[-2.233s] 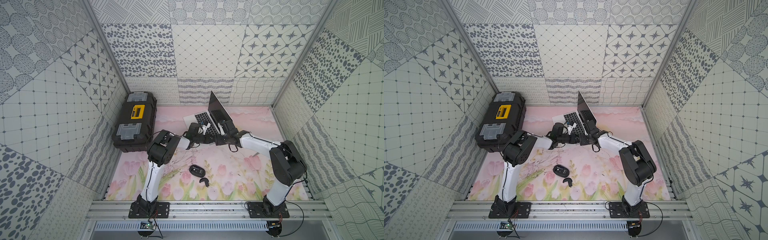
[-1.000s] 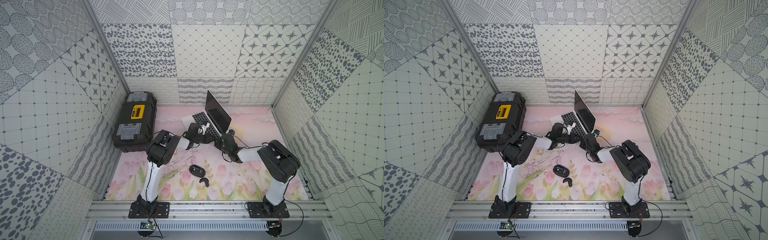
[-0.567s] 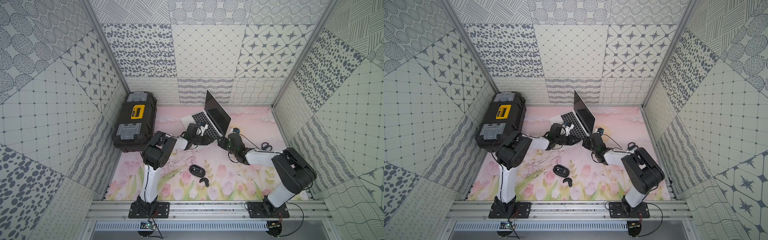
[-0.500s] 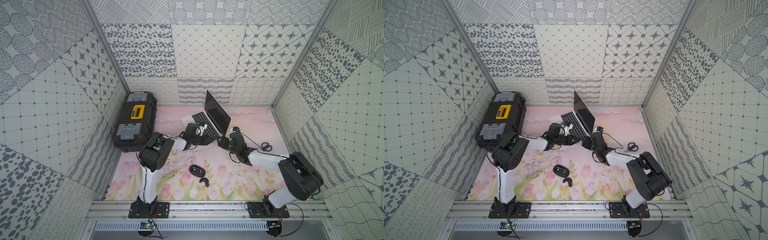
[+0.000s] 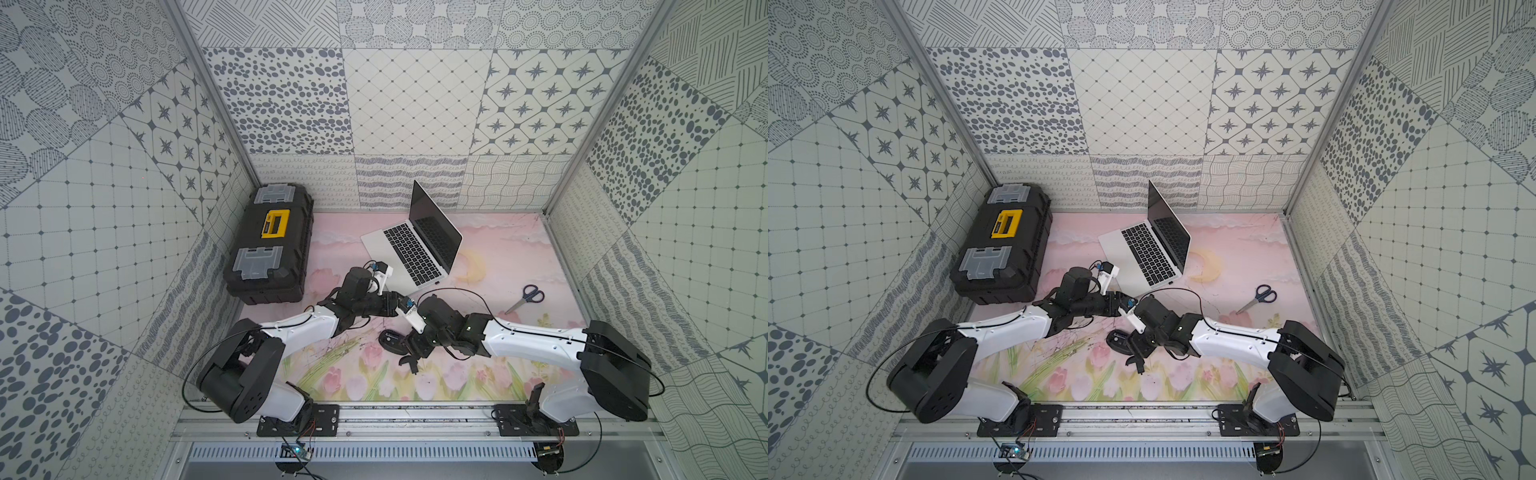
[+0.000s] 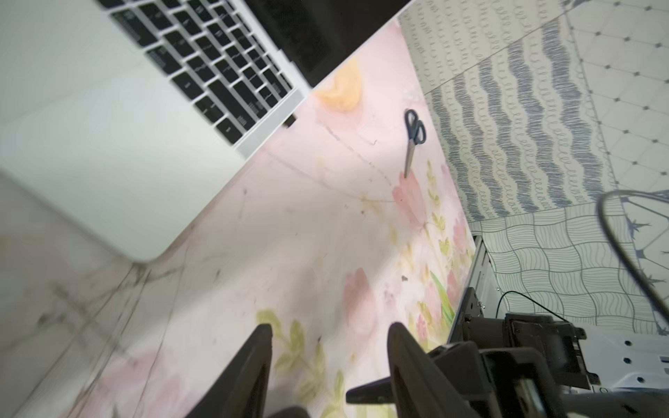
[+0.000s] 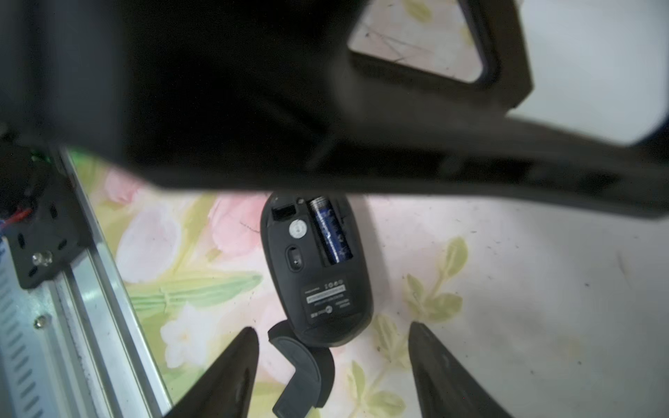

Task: Insert the wireless mouse receiver into the laptop
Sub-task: Pick up the lid from the center of the board.

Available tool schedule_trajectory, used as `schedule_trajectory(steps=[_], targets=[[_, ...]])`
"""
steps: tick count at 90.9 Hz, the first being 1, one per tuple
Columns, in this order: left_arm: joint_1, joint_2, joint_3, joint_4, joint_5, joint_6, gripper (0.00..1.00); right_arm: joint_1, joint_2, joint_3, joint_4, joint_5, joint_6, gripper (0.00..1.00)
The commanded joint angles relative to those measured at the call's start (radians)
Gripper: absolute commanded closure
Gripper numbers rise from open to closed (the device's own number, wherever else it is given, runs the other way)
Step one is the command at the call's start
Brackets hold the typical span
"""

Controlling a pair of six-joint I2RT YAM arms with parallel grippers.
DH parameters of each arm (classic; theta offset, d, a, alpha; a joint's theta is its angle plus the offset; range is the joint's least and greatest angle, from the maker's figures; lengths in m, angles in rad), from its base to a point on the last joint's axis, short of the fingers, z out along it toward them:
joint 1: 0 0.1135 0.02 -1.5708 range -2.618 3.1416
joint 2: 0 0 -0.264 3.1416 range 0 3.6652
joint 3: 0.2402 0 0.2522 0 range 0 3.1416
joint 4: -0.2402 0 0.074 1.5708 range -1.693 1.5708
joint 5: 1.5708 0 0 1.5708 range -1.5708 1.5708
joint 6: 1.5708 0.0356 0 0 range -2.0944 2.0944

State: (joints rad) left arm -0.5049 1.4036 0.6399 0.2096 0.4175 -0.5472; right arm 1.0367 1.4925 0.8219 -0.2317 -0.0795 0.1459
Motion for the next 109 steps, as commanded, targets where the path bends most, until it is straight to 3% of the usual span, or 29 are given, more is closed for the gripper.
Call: schedule_trajectory(steps=[1, 23, 53, 86, 109], targets=[[-0.041, -0.175, -0.088, -0.233, -0.083, -0.024, 0.44, 0.050, 0.069, 0.035, -0.067, 0.027, -0.142, 0.31], [-0.088, -0.303, -0.148, -0.338, -0.131, -0.076, 0.44, 0.085, 0.115, 0.032, -0.081, 0.052, -0.185, 0.33], [-0.091, -0.306, -0.171, -0.364, -0.197, -0.097, 0.42, 0.085, 0.103, -0.021, -0.089, 0.079, -0.118, 0.36], [-0.089, -0.366, -0.183, -0.418, -0.230, -0.089, 0.41, 0.086, 0.179, 0.018, -0.080, 0.074, -0.173, 0.42], [-0.092, -0.372, -0.195, -0.412, -0.164, -0.086, 0.43, 0.086, 0.207, 0.031, -0.080, 0.097, -0.122, 0.59]])
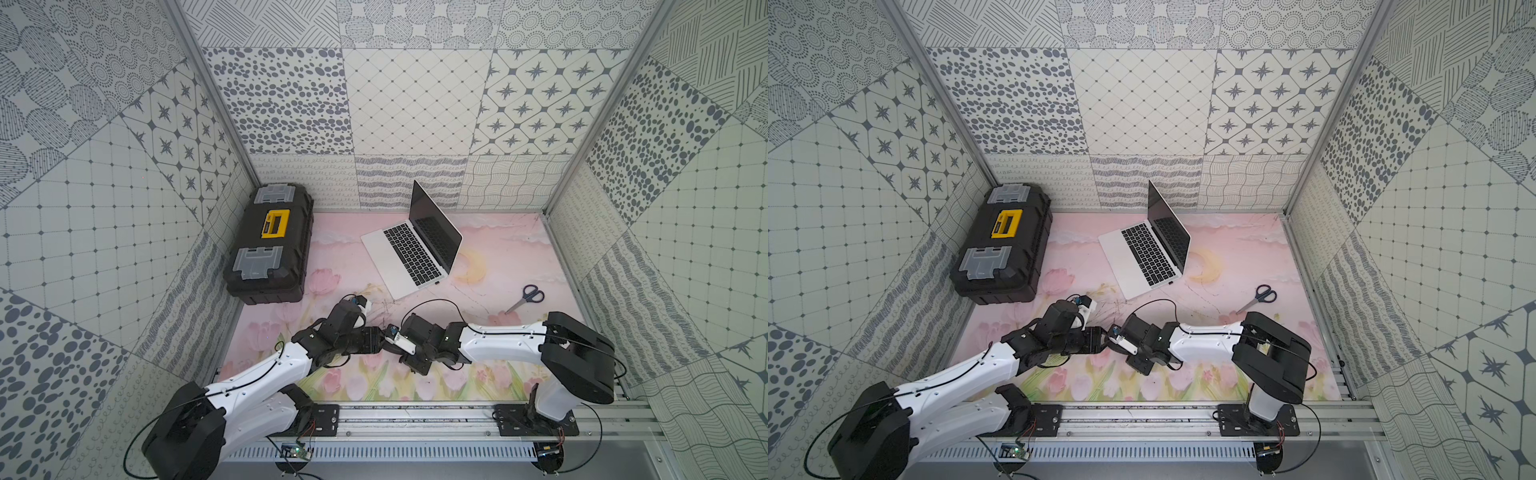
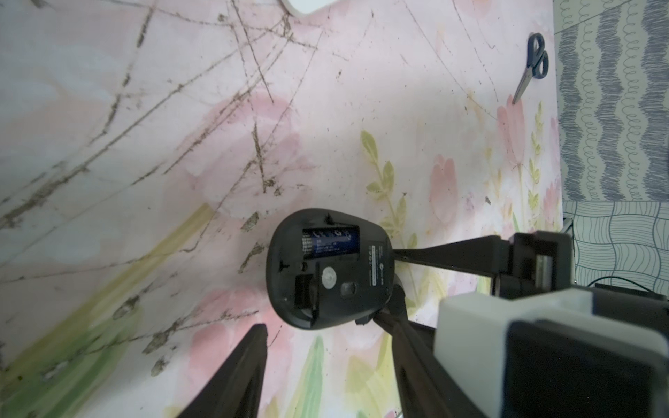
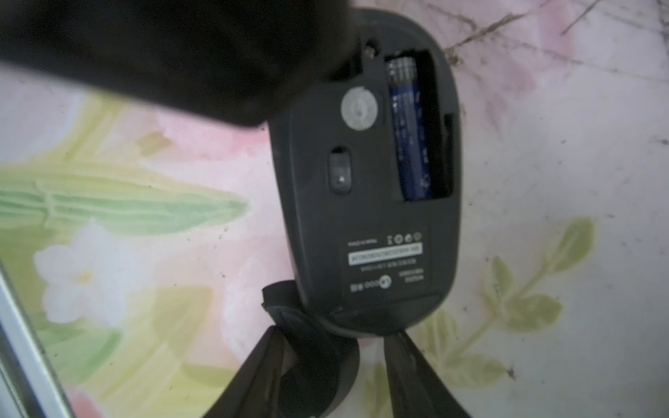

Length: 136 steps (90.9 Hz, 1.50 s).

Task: Insert the wireless mouse receiver into the laptop
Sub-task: Pick up the lid from the center of the board.

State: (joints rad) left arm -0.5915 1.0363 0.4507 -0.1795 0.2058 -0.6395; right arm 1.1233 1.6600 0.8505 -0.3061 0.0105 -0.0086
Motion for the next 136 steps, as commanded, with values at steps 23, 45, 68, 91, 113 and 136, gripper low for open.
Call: schedule_trajectory(steps=[23, 45, 68, 91, 113, 136], targets=[[-0.078, 0.013, -0.001, -0.043, 0.135, -0.013, 0.51, 0.007, 0.021, -0.029, -0.058, 0.026, 0.317, 0.71], [-0.158, 0.032, -0.099, 0.119, 0.210, -0.177, 0.56, 0.077, -0.055, -0.107, -0.114, 0.111, 0.644, 0.71], [-0.236, 0.228, -0.194, 0.484, 0.305, -0.343, 0.56, 0.104, -0.048, -0.118, -0.113, 0.130, 0.793, 0.70], [-0.273, 0.470, -0.205, 0.768, 0.342, -0.425, 0.65, 0.104, -0.073, -0.128, -0.113, 0.123, 0.823, 0.70], [-0.275, 0.595, -0.227, 0.891, 0.317, -0.460, 0.79, 0.104, -0.097, -0.143, -0.113, 0.129, 0.839, 0.70], [-0.274, 0.564, -0.236, 0.799, 0.220, -0.444, 0.69, 0.104, -0.118, -0.158, -0.101, 0.128, 0.853, 0.70]])
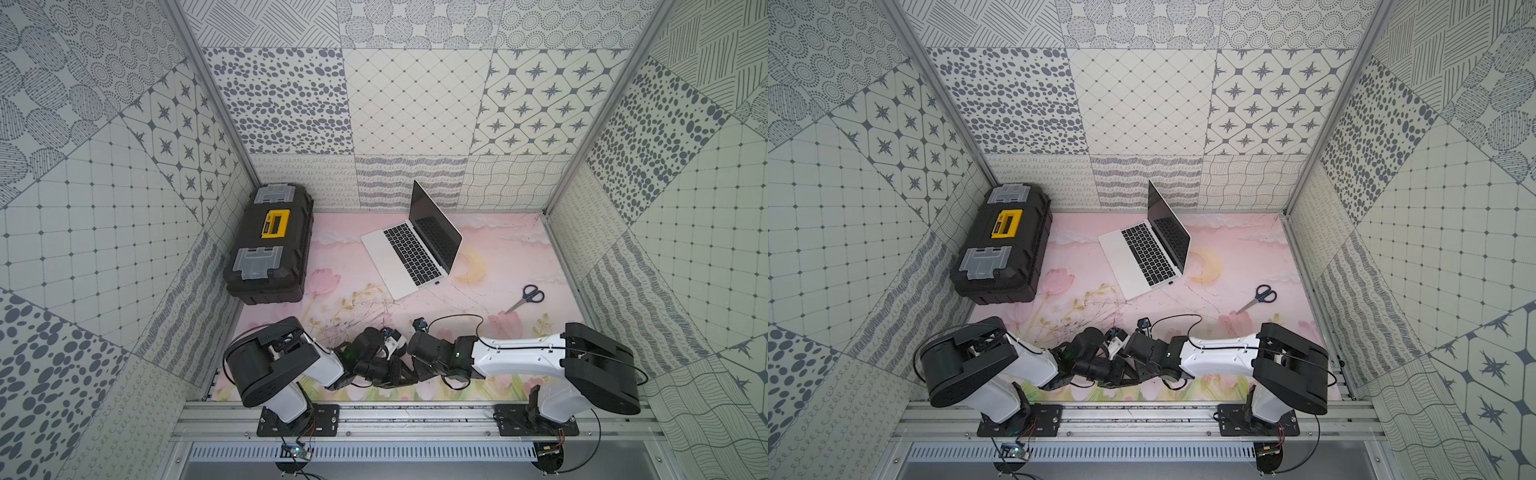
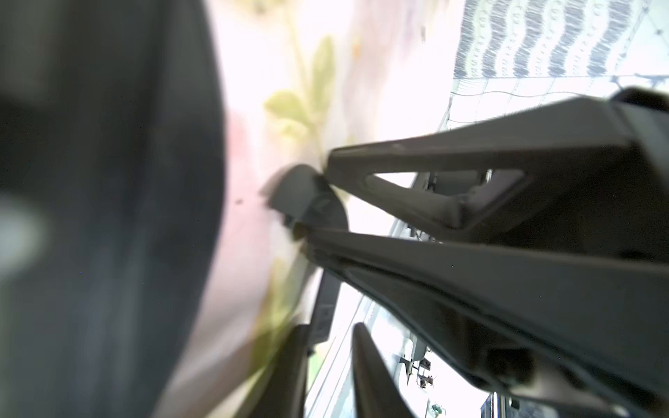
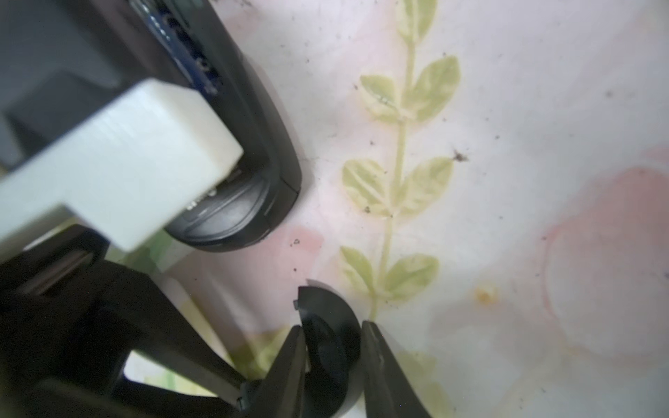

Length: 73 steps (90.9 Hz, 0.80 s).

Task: Insert the wireless mouse receiver into the laptop
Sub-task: Pick up the lid from the center of the board.

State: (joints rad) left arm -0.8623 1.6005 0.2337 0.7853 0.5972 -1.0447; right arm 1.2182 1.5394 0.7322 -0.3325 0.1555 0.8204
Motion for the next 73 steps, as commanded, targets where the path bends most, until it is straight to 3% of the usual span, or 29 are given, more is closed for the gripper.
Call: schedule_trajectory(steps=[1, 46, 73], targets=[[-0.003, -0.003, -0.020, -0.170, -0.175, -0.037, 0.70, 0.008, 0.003, -0.041, -0.074, -0.016, 0.024, 0.70], [-0.003, -0.031, -0.008, -0.160, -0.164, 0.003, 0.93, 0.005, -0.058, -0.076, -0.020, -0.023, 0.050, 0.66], [-0.003, -0.153, -0.007, -0.184, -0.089, 0.038, 1.00, -0.086, -0.358, -0.097, -0.027, -0.042, 0.023, 0.24]])
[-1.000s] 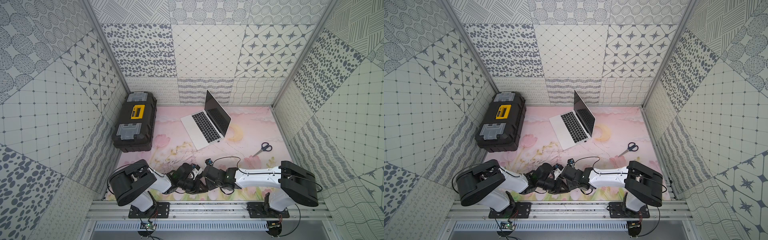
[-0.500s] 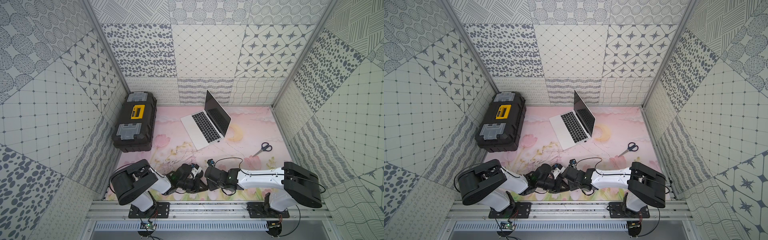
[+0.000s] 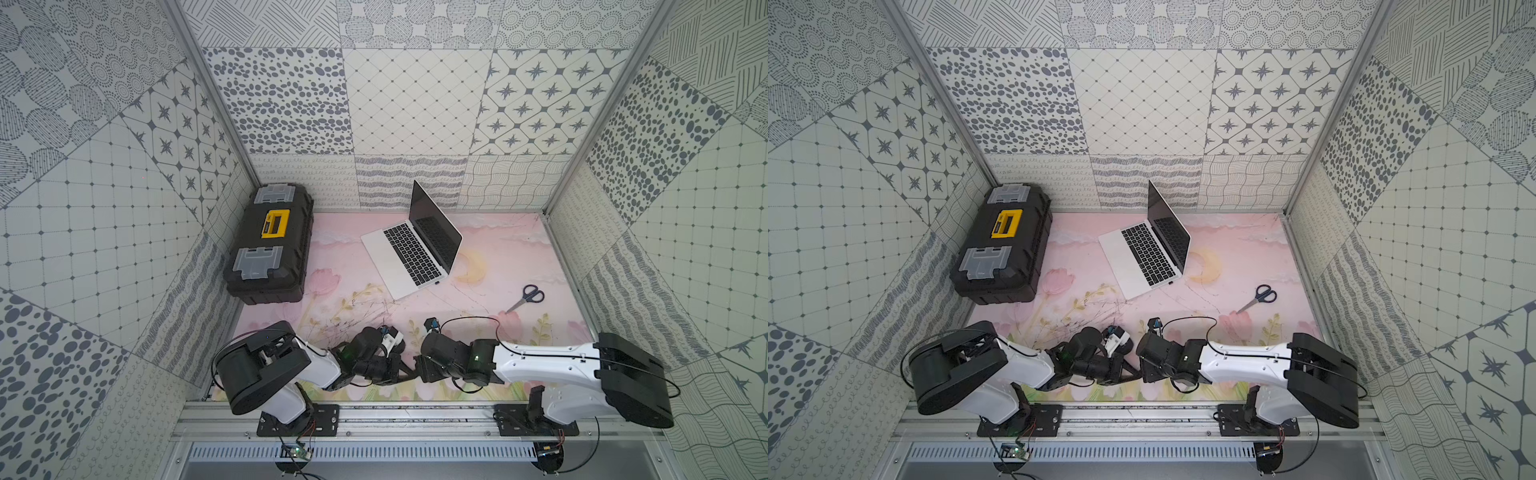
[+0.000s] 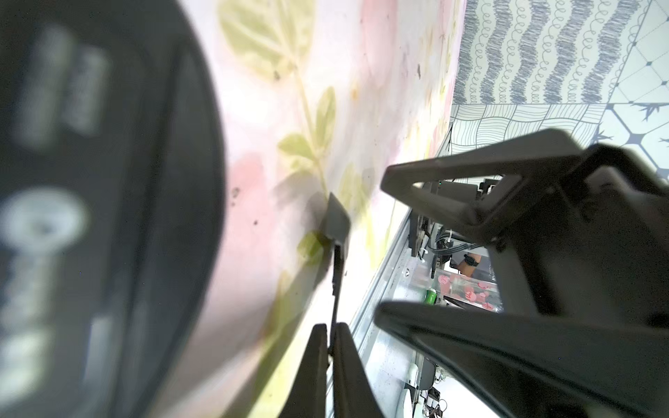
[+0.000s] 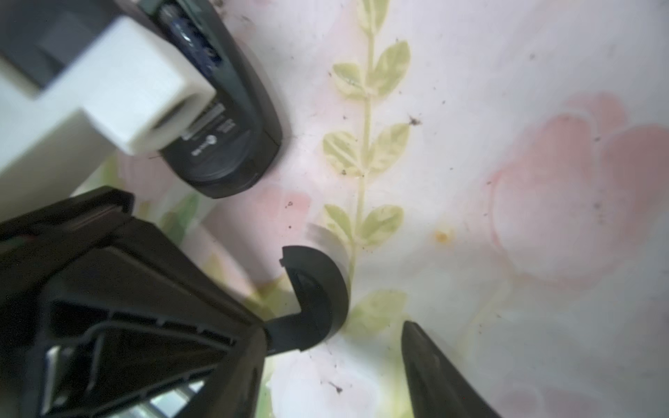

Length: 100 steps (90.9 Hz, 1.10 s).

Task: Insert the wireless mouse receiver into the laptop
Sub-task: Pick up the lid from the center of the board.

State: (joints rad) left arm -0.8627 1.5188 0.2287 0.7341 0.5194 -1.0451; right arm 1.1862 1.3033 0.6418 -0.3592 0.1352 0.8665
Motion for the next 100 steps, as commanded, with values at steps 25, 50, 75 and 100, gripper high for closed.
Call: schedule_trajectory(steps=[25, 50, 75, 100], targets=[[0.036, -0.309, 0.110, -0.425, 0.095, 0.180, 1.00, -0.336, -0.325, -0.016, 0.002, -0.413, -0.219, 0.07], [0.164, -0.388, 0.135, -0.293, 0.332, 0.119, 1.00, -0.533, -0.302, -0.020, 0.202, -0.931, -0.214, 0.03], [0.175, -0.391, 0.166, -0.165, 0.389, 0.060, 1.00, -0.536, -0.232, -0.126, 0.556, -1.079, -0.033, 0.07], [0.176, -0.397, 0.173, -0.140, 0.405, 0.037, 1.00, -0.535, -0.236, -0.153, 0.614, -1.105, -0.012, 0.19]])
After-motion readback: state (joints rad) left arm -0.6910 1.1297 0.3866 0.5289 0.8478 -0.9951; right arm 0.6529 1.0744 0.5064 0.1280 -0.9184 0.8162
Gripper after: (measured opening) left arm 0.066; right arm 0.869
